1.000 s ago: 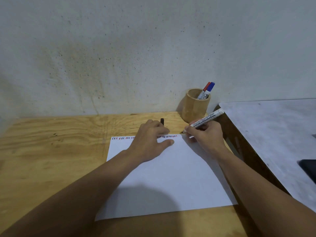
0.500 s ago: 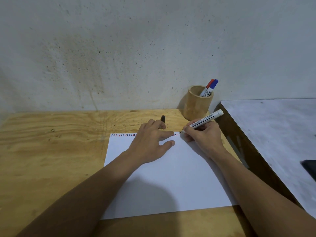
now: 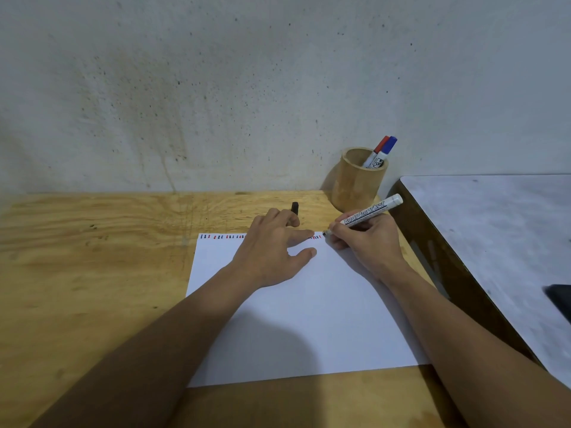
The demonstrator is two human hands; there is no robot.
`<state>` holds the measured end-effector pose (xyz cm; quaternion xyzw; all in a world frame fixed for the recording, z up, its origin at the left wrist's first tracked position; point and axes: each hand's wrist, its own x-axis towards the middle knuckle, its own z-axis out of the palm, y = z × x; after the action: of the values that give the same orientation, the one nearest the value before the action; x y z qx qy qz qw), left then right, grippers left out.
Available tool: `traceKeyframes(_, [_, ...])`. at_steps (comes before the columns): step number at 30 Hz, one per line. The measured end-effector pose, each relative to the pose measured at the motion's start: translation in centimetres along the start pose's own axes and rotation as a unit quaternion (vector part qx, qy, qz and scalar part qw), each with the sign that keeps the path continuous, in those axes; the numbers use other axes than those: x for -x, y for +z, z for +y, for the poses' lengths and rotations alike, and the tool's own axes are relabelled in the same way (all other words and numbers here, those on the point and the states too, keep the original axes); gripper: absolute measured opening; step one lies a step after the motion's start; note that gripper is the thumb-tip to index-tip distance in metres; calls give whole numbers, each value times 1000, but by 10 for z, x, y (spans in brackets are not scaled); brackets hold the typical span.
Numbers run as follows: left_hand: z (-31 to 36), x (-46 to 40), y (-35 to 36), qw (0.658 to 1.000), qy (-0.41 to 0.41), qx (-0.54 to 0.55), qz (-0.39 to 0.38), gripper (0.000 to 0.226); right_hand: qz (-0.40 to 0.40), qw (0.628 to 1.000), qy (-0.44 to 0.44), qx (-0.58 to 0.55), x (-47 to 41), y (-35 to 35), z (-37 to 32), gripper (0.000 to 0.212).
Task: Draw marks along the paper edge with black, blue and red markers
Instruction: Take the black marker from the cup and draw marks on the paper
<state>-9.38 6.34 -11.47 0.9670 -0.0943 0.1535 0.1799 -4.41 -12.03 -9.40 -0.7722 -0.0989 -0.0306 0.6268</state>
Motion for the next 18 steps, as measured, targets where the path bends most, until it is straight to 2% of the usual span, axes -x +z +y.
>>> traceKeyframes(12, [-1, 0, 2, 1000, 3, 8, 13, 40, -8, 1000, 9, 15, 0, -1, 2, 3])
traceKeyframes(15, [-1, -1, 2, 1000, -2, 12, 6, 39, 8, 1000, 9, -24, 2, -1, -4, 8])
traceKeyframes(16, [0, -1, 1, 999, -12, 30, 5, 39, 17, 999, 14, -50, 3, -1, -5, 9])
traceKeyframes(18, [4, -4, -4, 987, -74, 138, 28, 36, 30, 994, 32, -99, 2, -3, -6, 8])
